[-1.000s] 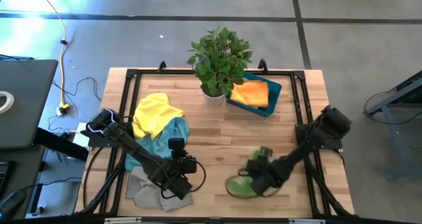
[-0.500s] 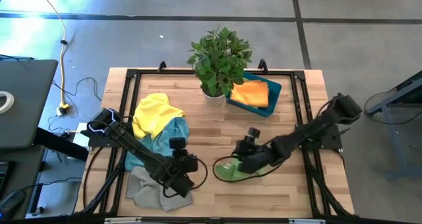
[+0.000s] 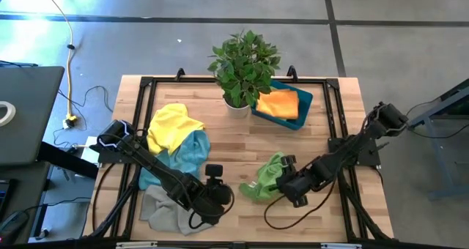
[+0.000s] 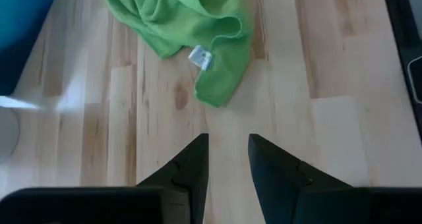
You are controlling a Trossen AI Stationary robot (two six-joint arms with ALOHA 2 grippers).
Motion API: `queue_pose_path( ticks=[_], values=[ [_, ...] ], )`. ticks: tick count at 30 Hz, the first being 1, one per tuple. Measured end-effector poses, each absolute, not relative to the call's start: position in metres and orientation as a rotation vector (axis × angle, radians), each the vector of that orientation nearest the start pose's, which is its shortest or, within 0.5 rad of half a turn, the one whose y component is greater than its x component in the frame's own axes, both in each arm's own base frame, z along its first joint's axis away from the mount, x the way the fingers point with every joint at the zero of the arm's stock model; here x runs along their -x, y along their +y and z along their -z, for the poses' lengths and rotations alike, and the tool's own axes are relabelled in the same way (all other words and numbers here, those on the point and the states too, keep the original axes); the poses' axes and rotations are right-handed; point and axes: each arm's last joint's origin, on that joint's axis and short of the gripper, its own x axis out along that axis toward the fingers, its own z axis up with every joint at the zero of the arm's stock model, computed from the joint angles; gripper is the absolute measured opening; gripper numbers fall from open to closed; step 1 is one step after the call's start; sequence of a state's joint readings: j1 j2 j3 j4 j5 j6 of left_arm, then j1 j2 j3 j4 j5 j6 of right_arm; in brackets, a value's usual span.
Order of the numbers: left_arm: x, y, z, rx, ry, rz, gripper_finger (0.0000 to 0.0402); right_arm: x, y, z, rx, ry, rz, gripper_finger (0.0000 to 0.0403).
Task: Fold microfiber towels
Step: Fold the green towel
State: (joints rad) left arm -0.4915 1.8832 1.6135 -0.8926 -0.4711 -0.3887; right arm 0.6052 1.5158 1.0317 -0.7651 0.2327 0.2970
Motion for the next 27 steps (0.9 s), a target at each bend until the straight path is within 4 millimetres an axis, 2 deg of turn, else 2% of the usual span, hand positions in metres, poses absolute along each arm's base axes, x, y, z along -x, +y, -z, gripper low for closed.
queue_pose_path(
  ticks=[6, 16, 20, 27],
  values=[
    [-0.353, -0.174, -0.263, -0.168, 0.976, -0.175, 0.0099, -0.232, 0.150, -0.209, 0.298, 1.239, -0.124, 0.0176],
    [-0.356, -0.174, -0.265, -0.149, 0.929, -0.207, 0.0099, -0.241, 0.152, -0.183, 0.461, 1.289, -0.042, 0.0172],
    [-0.358, -0.175, -0.265, -0.139, 0.909, -0.206, 0.0099, -0.239, 0.151, -0.183, 0.450, 1.306, -0.041, 0.0134],
    [-0.368, -0.175, -0.248, -0.186, 0.921, -0.225, 0.0099, -0.236, 0.150, -0.184, 0.408, 1.357, -0.054, 0.0018]
  ],
)
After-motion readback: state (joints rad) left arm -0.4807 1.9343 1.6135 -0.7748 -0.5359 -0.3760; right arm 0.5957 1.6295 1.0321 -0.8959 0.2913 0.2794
